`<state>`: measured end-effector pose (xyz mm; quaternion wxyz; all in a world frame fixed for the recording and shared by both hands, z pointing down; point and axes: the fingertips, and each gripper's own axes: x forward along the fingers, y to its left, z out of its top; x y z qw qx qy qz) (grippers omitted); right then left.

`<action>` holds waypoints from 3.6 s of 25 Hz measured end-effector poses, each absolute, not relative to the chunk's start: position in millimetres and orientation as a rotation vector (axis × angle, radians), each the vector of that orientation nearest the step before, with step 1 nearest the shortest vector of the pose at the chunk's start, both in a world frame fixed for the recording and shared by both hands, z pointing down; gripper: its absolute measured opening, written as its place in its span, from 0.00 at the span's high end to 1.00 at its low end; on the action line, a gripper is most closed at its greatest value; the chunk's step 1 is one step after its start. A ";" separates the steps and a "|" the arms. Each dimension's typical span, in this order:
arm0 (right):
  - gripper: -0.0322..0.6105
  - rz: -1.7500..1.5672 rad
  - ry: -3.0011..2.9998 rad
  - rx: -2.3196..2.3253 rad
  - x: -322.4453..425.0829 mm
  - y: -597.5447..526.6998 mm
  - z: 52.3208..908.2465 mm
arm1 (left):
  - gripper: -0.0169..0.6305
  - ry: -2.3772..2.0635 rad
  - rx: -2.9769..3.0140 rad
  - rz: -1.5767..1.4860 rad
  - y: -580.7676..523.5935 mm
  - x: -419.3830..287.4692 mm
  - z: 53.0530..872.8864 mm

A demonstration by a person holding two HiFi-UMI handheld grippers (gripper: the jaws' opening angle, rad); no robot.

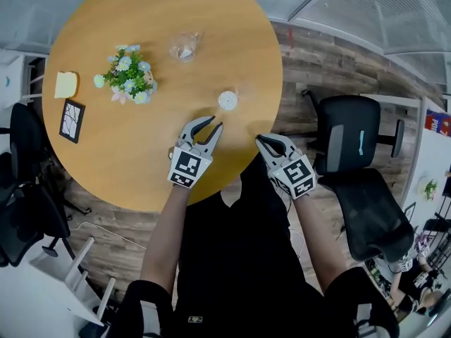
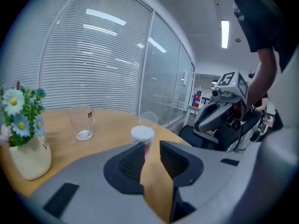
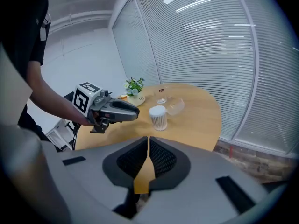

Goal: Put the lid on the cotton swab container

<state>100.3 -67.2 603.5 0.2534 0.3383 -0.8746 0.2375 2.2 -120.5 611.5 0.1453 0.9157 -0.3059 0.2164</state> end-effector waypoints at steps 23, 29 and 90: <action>0.93 0.703 -2.363 0.880 100.9 -90.0 620.4 | 0.48 -0.825 2.625 0.883 -165.8 39.2 671.9; 0.93 0.728 -2.352 0.880 102.3 -88.7 626.6 | 0.52 -0.924 2.615 0.923 -171.9 36.8 673.8; 0.46 -0.196 -2.289 0.197 38.4 -120.2 628.2 | 0.60 -0.865 2.643 1.014 -167.7 37.6 680.7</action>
